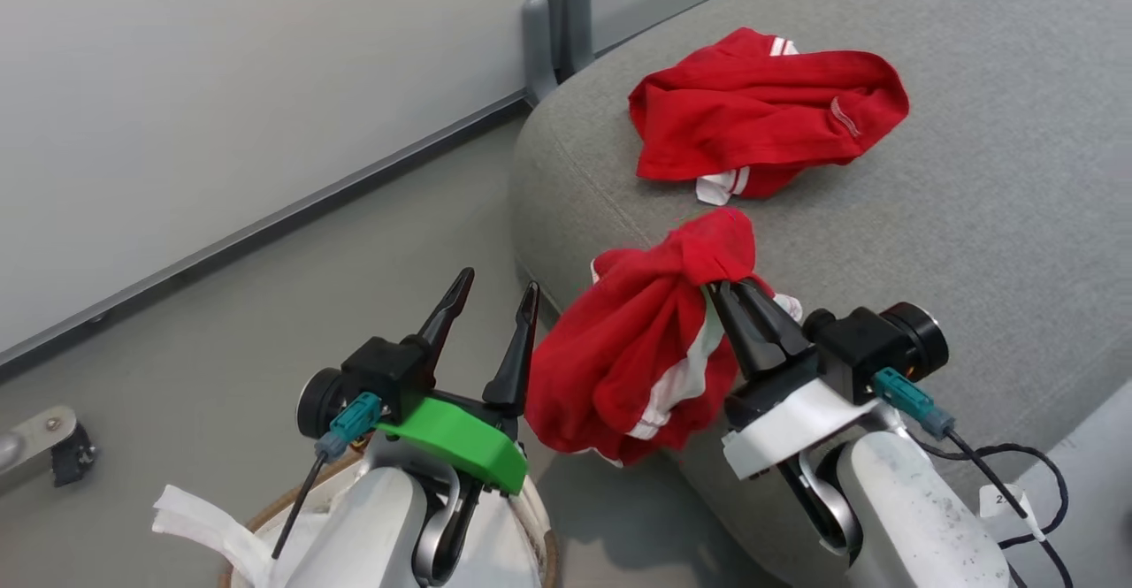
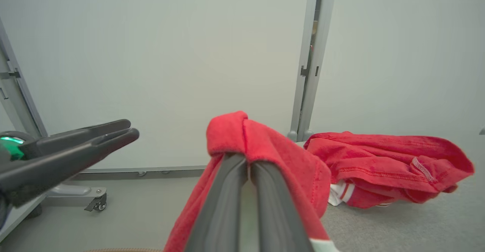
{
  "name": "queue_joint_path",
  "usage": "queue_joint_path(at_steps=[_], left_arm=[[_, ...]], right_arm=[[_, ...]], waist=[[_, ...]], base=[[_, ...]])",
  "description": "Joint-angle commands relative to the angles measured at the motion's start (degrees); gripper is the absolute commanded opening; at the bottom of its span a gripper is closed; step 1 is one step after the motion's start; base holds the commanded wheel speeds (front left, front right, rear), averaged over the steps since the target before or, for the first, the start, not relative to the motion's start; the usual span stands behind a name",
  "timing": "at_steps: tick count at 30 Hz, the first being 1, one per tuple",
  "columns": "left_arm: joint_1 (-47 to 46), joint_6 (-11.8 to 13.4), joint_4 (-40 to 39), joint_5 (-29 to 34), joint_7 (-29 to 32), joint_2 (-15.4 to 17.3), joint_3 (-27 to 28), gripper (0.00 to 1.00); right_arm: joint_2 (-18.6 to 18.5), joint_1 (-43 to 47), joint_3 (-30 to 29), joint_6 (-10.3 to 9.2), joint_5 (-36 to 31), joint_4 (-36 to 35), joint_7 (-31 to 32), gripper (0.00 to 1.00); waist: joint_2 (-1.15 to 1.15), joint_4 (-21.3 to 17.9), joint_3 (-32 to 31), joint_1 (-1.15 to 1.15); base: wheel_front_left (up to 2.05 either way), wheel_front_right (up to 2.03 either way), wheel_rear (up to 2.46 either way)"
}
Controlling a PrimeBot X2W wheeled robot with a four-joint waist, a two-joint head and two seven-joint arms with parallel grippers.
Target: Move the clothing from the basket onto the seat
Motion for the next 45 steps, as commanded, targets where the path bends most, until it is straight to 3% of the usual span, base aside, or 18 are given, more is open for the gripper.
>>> queue_joint_path(at_steps=[1,7,14,19,28,32,43,44,45], left_arm=[[-1.4,-0.2,0.3,0.5,0.0,0.3,-0.3,1.00],[-3.3,-0.6,1.0,0.7,0.0,0.3,-1.9,1.00],[-4.7,-0.6,1.8,2.0,0.0,0.3,-1.9,1.00],[-5.1,-0.7,1.9,4.2,0.0,0.3,-0.8,1.00],[-9.2,-0.7,1.5,5.8,0.1,0.6,-4.1,1.00],[-11.2,-0.7,0.9,6.0,0.0,0.7,-5.6,1.00],[-14.5,-0.7,0.4,6.1,0.0,0.7,-8.7,1.00],[-14.4,-0.7,0.4,6.0,0.0,0.7,-9.0,1.00],[-14.3,-0.7,0.4,5.9,0.0,0.8,-9.2,1.00]], right_arm=[[-0.1,0.0,-0.8,-0.08,-0.7,-0.9,0.0,0.00],[-3.0,-4.8,-4.2,-0.08,-2.7,-4.6,0.0,0.00],[-11.9,-18.5,-6.3,-0.08,-3.0,-7.2,0.0,0.00],[-17.4,-30.1,-6.6,-0.08,-3.7,-5.4,0.0,0.00],[-24.1,-43.4,-11.1,-0.08,-7.3,2.6,0.0,0.00],[-24.9,-43.2,-13.9,-0.08,-9.4,7.5,0.0,0.00],[-19.0,-33.5,-26.8,-0.08,-11.9,23.8,0.0,0.00],[-18.4,-32.5,-27.7,-0.08,-12.2,25.4,0.0,0.12],[-17.7,-31.6,-28.3,-0.08,-12.4,26.7,0.0,0.36]], waist=[[0.00,-3.9,2.6,0.00],[0.00,-4.4,5.2,0.00],[0.00,-4.5,9.5,0.00],[0.00,-4.4,12.5,0.00],[0.00,0.9,19.0,0.00],[0.00,3.5,21.9,0.00],[0.00,8.8,27.1,0.00],[0.00,8.9,27.0,0.00],[0.00,9.0,26.9,0.00]], base=[[0.00,0.00,0.00],[0.00,0.00,0.00],[0.00,0.00,0.00],[0.00,0.00,0.00],[0.00,0.00,0.00],[0.00,0.00,0.00],[0.00,0.00,0.00],[0.00,0.00,0.00],[0.00,0.00,0.00]])
